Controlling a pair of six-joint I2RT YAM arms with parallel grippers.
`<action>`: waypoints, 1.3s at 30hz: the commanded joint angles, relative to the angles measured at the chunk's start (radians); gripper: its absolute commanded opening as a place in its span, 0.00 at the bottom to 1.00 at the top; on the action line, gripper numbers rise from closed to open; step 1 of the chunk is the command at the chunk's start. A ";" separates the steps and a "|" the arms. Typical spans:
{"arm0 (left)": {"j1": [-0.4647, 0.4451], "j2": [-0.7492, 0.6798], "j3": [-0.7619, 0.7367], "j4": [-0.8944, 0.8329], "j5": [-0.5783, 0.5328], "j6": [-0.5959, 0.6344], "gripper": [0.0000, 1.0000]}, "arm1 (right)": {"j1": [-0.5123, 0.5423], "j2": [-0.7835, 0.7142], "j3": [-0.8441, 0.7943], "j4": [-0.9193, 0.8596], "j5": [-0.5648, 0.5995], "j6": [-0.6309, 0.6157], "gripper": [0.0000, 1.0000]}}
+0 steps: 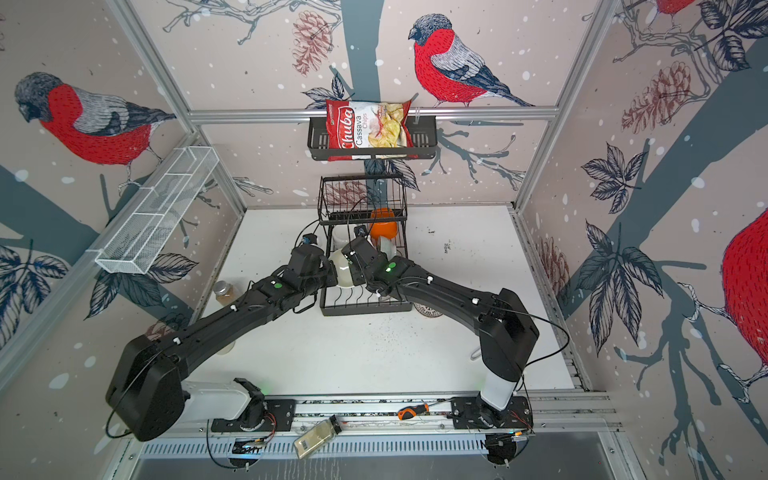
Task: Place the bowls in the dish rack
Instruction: 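Carry the cream bowl over the rack while the left gripper reaches to grip it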
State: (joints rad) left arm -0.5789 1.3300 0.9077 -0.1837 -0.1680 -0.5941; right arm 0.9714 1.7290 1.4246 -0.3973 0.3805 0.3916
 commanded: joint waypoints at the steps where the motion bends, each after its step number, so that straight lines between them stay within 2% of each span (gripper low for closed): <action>1: 0.007 -0.006 -0.006 0.047 0.073 0.025 0.00 | -0.005 -0.004 -0.002 0.100 -0.025 0.012 0.01; 10: 0.038 -0.011 -0.042 0.094 0.156 0.021 0.00 | -0.021 -0.025 -0.033 0.133 -0.097 0.007 0.11; 22: 0.136 -0.006 -0.070 0.153 0.342 0.053 0.00 | -0.110 -0.129 -0.134 0.212 -0.349 -0.015 0.33; 36: 0.175 0.036 -0.050 0.212 0.500 0.089 0.00 | -0.227 -0.241 -0.253 0.293 -0.651 -0.071 0.74; 39: 0.183 0.031 -0.046 0.232 0.555 0.090 0.00 | -0.245 -0.253 -0.270 0.308 -0.705 -0.081 0.80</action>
State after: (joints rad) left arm -0.4019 1.3689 0.8490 -0.0536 0.3016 -0.5152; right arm 0.7387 1.4902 1.1660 -0.1360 -0.2291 0.3386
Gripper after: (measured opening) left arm 0.111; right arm 0.795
